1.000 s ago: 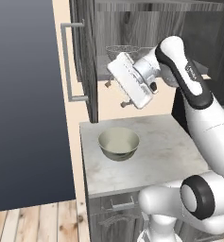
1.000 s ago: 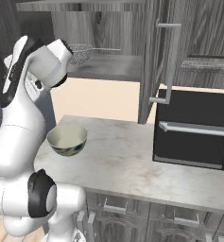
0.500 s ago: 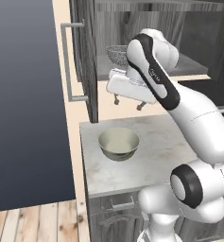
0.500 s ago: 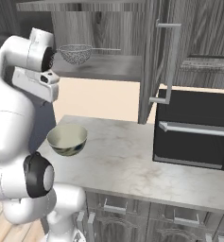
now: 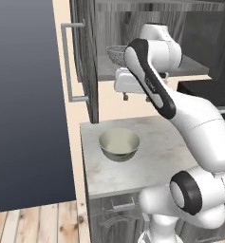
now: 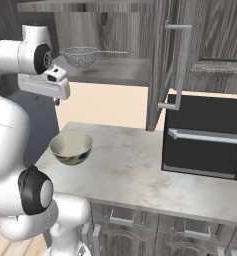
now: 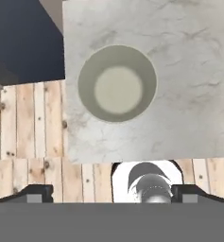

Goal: Open the cabinet and setup a tea strainer by placing it in the bowl upright.

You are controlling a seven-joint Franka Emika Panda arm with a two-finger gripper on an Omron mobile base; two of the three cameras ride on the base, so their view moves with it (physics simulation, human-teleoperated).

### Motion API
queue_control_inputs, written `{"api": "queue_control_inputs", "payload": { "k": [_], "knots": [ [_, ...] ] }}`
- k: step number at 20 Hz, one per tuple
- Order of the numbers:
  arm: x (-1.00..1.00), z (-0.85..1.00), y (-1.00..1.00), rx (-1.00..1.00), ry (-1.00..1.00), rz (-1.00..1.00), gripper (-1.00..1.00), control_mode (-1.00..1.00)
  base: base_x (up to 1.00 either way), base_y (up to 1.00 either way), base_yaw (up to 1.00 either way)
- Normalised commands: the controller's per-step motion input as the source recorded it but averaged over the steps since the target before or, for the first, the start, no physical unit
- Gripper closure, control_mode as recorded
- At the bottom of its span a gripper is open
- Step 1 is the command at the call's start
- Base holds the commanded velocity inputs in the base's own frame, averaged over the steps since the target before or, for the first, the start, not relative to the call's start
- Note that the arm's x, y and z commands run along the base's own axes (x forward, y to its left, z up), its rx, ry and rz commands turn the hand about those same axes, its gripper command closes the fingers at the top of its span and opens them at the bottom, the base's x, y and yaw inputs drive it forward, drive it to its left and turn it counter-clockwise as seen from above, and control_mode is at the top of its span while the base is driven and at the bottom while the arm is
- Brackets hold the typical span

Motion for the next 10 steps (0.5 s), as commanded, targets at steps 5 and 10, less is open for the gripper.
{"api": "queue_control_inputs", "payload": {
  "k": [5, 10],
  "knots": [
    [0.41, 0.00, -0.47, -0.33, -0.42, 0.34, -1.00, -1.00, 0.00, 0.00, 0.00],
    [0.44, 0.35, -0.38, -0.20, -0.44, 0.35, -1.00, -1.00, 0.00, 0.00, 0.00]
  ]
}}
